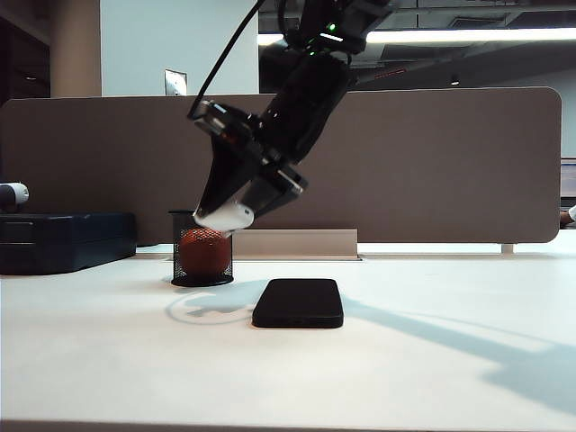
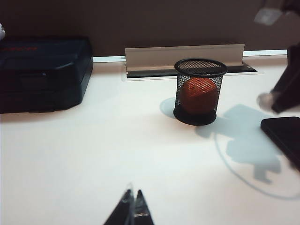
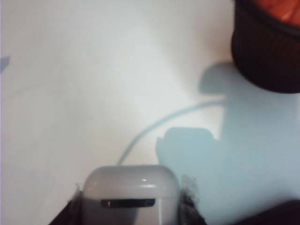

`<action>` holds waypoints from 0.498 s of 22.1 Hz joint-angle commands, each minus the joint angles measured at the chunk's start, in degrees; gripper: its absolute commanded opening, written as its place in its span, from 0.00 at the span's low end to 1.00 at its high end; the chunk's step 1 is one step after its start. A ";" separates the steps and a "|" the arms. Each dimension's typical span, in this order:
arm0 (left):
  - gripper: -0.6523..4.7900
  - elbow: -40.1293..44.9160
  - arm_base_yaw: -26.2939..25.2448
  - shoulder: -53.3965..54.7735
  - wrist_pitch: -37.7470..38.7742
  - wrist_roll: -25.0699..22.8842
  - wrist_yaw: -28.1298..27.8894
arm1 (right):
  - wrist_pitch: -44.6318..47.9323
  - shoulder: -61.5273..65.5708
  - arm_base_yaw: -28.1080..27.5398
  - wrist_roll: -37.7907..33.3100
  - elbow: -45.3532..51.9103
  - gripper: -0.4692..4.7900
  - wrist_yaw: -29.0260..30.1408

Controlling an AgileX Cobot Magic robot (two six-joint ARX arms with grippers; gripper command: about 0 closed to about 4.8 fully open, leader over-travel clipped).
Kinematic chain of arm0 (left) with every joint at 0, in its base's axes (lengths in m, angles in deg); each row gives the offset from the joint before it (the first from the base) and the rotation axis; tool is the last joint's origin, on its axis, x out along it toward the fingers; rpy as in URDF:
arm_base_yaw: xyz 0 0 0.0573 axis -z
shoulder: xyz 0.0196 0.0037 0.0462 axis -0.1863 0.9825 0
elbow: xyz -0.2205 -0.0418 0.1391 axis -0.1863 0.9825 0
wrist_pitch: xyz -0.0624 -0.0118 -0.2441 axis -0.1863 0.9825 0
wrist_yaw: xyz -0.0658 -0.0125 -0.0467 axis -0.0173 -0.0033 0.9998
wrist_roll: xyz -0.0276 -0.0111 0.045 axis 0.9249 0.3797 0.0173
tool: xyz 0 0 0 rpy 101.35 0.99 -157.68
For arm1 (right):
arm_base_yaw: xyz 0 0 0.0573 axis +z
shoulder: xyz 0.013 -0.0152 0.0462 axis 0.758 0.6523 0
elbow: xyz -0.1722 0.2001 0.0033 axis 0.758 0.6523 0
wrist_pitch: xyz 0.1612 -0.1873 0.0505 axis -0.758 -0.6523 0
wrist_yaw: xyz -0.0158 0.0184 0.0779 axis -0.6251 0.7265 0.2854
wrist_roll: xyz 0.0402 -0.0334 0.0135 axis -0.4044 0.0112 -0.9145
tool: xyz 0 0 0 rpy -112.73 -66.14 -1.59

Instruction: Find the wireless headphone case on the desktop and place it on the left side of the phone.

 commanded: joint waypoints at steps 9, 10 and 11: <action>0.11 -0.15 0.07 0.02 -0.55 0.20 0.07 | 13.38 -0.26 0.72 -3.61 9.33 0.09 -3.19; 0.11 -0.15 0.07 0.02 -0.55 0.20 0.07 | 14.80 -0.24 1.07 -3.63 9.66 0.09 -4.92; 0.11 -0.13 0.07 0.02 -0.55 0.20 0.07 | 15.96 -0.26 1.40 -3.63 9.97 0.09 -5.97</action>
